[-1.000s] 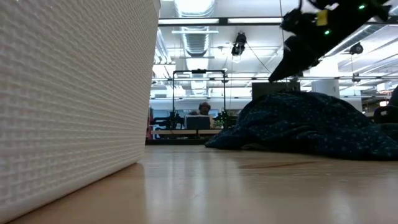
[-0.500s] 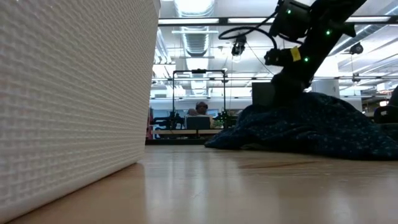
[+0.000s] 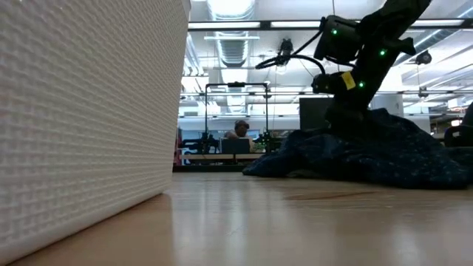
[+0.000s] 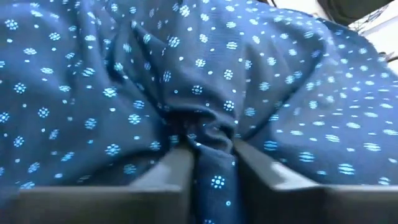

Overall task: Sort clothes
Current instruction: Put the dark blue polo shirt into the white laundry bin

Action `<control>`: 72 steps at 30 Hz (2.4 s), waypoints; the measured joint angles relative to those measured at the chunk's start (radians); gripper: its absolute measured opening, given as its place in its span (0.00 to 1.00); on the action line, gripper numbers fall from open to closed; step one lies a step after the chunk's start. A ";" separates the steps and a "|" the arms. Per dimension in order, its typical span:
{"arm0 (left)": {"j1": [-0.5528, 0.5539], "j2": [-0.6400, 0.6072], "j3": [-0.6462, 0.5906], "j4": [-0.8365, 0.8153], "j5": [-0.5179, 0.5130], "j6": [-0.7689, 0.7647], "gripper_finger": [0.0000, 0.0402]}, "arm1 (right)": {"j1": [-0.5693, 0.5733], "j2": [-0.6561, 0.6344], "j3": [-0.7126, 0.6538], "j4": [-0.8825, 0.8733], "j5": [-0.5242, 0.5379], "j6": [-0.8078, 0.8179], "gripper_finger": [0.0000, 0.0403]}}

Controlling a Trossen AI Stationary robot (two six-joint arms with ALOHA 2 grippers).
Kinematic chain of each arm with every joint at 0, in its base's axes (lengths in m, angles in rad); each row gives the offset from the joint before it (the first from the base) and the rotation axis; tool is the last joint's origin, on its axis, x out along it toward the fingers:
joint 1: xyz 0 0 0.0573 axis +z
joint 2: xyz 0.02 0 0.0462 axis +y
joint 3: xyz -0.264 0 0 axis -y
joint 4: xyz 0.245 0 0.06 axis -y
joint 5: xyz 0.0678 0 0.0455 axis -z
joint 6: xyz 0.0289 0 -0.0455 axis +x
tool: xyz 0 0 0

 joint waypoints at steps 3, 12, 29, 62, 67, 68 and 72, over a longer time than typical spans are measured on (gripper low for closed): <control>0.000 0.000 0.000 0.008 0.000 -0.002 0.12 | 0.003 -0.028 0.027 -0.030 0.001 0.002 0.04; 0.000 0.000 0.000 0.033 0.000 -0.007 0.12 | 0.032 -0.119 0.227 -0.130 0.000 -0.040 0.02; 0.000 0.000 0.000 0.069 -0.024 0.007 0.12 | 0.116 -0.069 0.716 -0.124 -0.014 -0.249 0.01; 0.000 0.000 0.000 0.225 -0.132 0.023 0.42 | 0.270 0.349 1.627 -0.054 -0.180 -0.507 0.01; 0.001 0.005 0.000 0.225 -0.164 0.024 0.41 | 0.338 0.347 1.631 -0.003 -0.204 -0.514 0.01; 0.001 0.006 0.000 0.224 -0.174 0.024 0.41 | 0.349 0.348 1.632 0.014 -0.221 -0.514 0.01; 0.001 0.016 0.000 0.225 -0.182 0.024 0.40 | 0.392 0.351 1.633 0.069 -0.291 -0.509 0.01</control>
